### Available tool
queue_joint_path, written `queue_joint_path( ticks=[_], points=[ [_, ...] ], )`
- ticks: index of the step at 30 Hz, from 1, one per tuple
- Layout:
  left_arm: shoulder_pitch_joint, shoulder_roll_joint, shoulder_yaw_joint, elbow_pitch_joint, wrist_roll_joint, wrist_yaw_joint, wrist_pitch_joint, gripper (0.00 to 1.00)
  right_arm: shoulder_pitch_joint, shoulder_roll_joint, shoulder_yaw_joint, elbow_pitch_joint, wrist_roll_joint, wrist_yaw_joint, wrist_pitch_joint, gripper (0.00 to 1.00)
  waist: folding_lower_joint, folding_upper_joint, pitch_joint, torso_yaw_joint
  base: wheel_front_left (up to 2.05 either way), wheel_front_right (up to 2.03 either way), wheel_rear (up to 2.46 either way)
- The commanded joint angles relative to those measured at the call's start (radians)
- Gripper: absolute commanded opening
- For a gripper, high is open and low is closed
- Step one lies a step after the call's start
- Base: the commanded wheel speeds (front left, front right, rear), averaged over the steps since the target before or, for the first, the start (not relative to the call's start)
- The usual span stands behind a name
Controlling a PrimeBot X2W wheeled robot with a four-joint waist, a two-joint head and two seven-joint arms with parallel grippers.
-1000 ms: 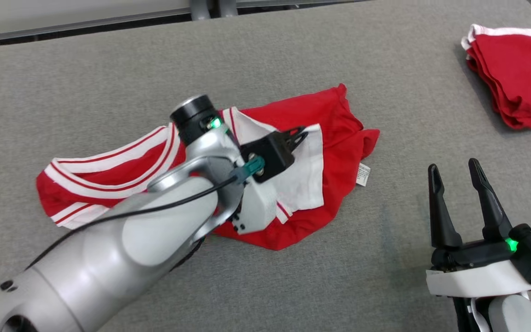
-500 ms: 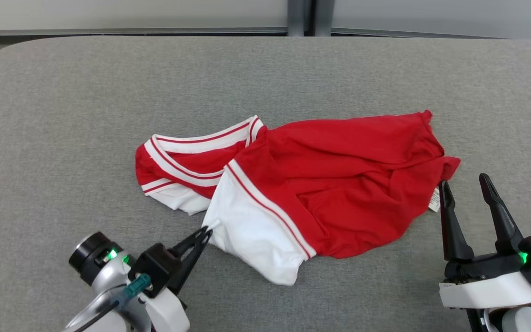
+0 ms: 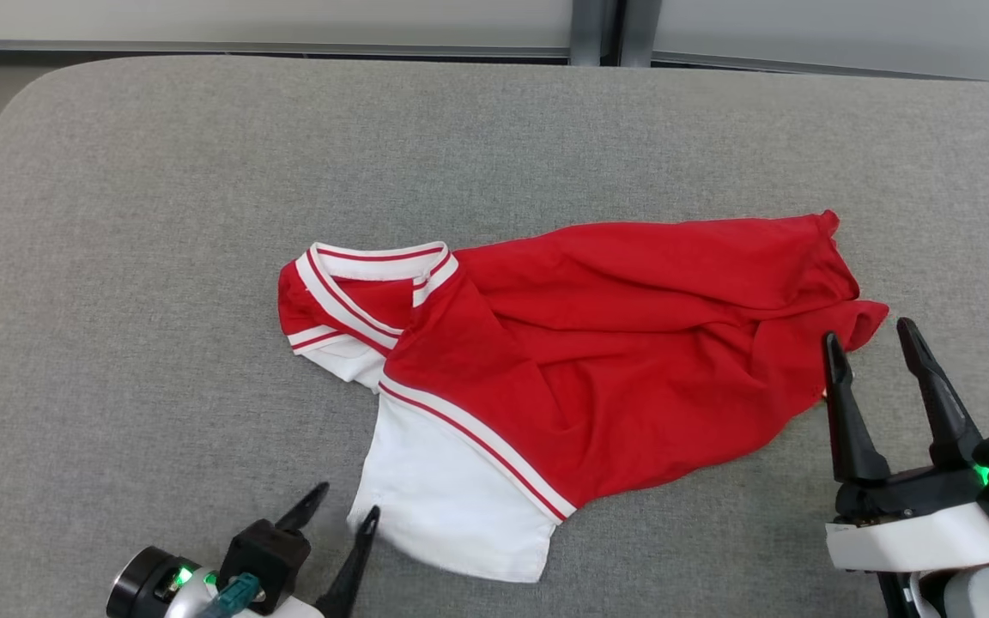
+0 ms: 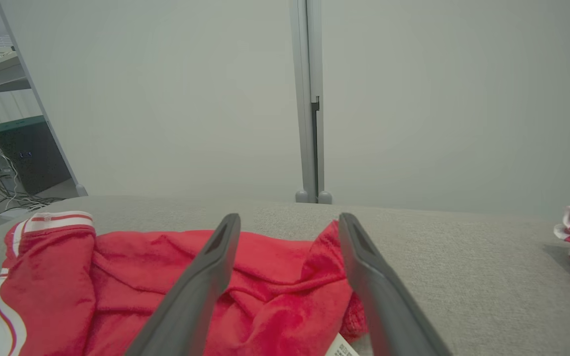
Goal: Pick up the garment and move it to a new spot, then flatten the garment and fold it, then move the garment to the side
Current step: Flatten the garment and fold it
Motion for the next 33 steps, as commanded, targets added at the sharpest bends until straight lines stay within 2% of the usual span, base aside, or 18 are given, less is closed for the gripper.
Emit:
queue_joint_path(
  ticks=[1,4,6,8,16,23,24,25,26,30,33],
  points=[
    [0.002,0.007,0.021,-0.034,-0.006,0.026,-0.011,1.00,0.004,-0.007,-0.008,-0.003,0.006,-0.002,0.000,1.00,0.0000,0.0000,0.003,-0.002,0.00,0.00,0.00],
    [0.032,0.057,0.064,-0.137,0.008,0.122,-0.035,1.00,0.018,-0.008,-0.021,-0.009,0.004,-0.002,-0.001,1.00,0.0000,0.0000,0.012,0.000,0.00,0.00,0.00],
    [0.056,0.047,0.109,-0.199,-0.029,0.148,-0.071,1.00,0.018,-0.009,-0.025,-0.011,0.002,-0.002,-0.001,1.00,0.0000,0.0000,0.018,0.001,0.00,0.00,0.00],
    [0.079,0.067,0.116,-0.203,-0.050,0.137,-0.072,1.00,0.011,-0.007,-0.021,-0.010,0.002,-0.002,-0.001,1.00,0.0000,0.0000,0.026,-0.005,0.00,0.00,0.00],
    [0.120,-0.003,0.091,-0.123,-0.145,0.111,-0.014,1.00,-0.013,-0.004,-0.019,-0.017,0.003,-0.002,-0.001,1.00,0.0000,0.0000,0.049,-0.022,0.00,0.00,0.00],
    [0.074,-0.044,0.047,-0.031,-0.130,0.090,0.048,1.00,-0.007,-0.007,-0.024,-0.015,0.003,-0.002,-0.001,1.00,0.0000,0.0000,0.057,-0.019,0.00,0.00,0.00],
    [0.064,-0.052,0.038,-0.021,-0.123,0.089,0.057,0.60,-0.009,-0.008,-0.023,-0.013,0.002,-0.002,-0.001,1.00,0.0000,0.0000,0.057,-0.019,0.00,0.00,0.00],
    [0.056,-0.060,0.030,-0.010,-0.119,0.091,0.067,0.27,-0.013,-0.008,-0.022,-0.012,0.001,-0.002,-0.001,1.00,0.0000,0.0000,0.057,-0.018,0.00,0.00,0.00],
    [0.048,-0.067,0.027,-0.001,-0.112,0.098,0.070,0.00,-0.017,-0.010,-0.020,-0.012,0.000,-0.002,-0.001,1.00,0.0000,0.0000,0.058,-0.017,0.00,0.00,0.00],
    [0.023,-0.092,0.038,0.019,-0.090,0.107,0.036,0.00,-0.022,-0.013,-0.019,-0.019,-0.002,-0.002,-0.001,1.00,0.0000,0.0000,0.057,-0.011,0.00,0.00,0.00],
    [0.021,-0.104,0.062,0.010,-0.090,0.096,-0.014,0.00,-0.019,-0.021,-0.018,-0.024,-0.004,-0.002,-0.001,1.00,0.0000,0.0000,0.054,0.000,0.00,0.00,0.00]
  ],
)
